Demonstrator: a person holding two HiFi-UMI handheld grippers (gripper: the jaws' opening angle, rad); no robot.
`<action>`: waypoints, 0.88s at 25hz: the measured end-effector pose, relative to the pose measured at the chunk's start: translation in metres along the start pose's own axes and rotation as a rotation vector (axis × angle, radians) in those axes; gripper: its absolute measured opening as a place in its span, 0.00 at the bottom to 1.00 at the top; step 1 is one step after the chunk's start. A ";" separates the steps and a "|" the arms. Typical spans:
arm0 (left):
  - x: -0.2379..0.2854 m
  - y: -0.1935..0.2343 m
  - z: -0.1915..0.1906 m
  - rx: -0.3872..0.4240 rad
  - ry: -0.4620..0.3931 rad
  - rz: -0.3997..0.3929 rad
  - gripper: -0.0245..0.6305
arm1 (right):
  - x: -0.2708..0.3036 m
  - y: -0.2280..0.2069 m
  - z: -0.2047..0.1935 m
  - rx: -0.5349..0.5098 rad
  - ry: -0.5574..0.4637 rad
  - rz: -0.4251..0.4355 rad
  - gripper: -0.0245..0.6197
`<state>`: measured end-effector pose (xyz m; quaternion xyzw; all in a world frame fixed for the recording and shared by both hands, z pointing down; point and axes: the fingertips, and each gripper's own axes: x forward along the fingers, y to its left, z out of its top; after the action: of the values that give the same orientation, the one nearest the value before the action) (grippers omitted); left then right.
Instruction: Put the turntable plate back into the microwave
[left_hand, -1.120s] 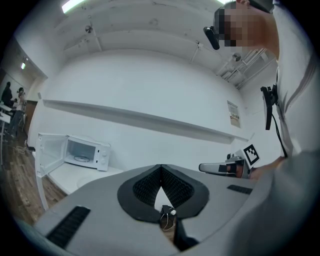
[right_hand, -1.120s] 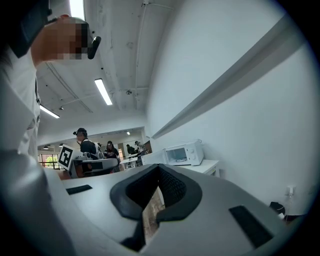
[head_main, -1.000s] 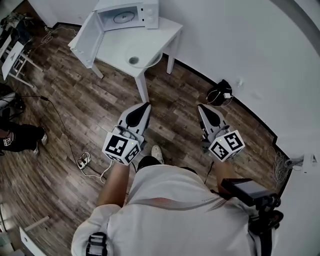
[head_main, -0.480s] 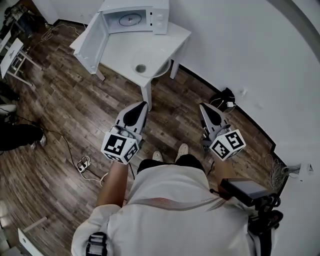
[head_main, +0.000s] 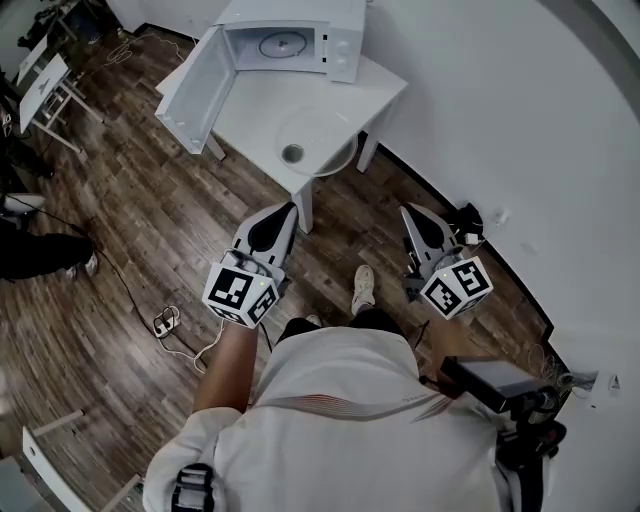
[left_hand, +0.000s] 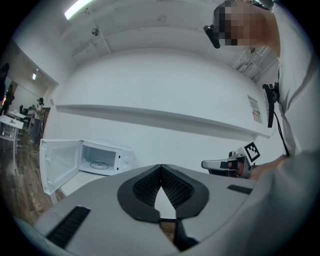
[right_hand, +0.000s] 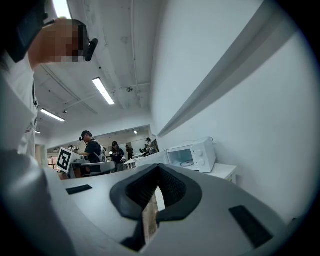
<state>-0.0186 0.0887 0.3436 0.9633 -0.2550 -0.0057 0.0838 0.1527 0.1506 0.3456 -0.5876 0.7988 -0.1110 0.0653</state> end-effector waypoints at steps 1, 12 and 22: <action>0.007 0.003 0.001 0.002 0.001 0.015 0.05 | 0.007 -0.008 0.003 0.001 0.003 0.013 0.04; 0.087 0.013 0.018 0.014 -0.018 0.175 0.05 | 0.065 -0.093 0.032 0.012 0.031 0.191 0.04; 0.124 0.025 0.010 -0.003 0.007 0.292 0.05 | 0.108 -0.136 0.016 0.076 0.119 0.329 0.04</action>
<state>0.0768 0.0051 0.3417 0.9158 -0.3922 0.0094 0.0861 0.2494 0.0076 0.3670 -0.4383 0.8819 -0.1636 0.0573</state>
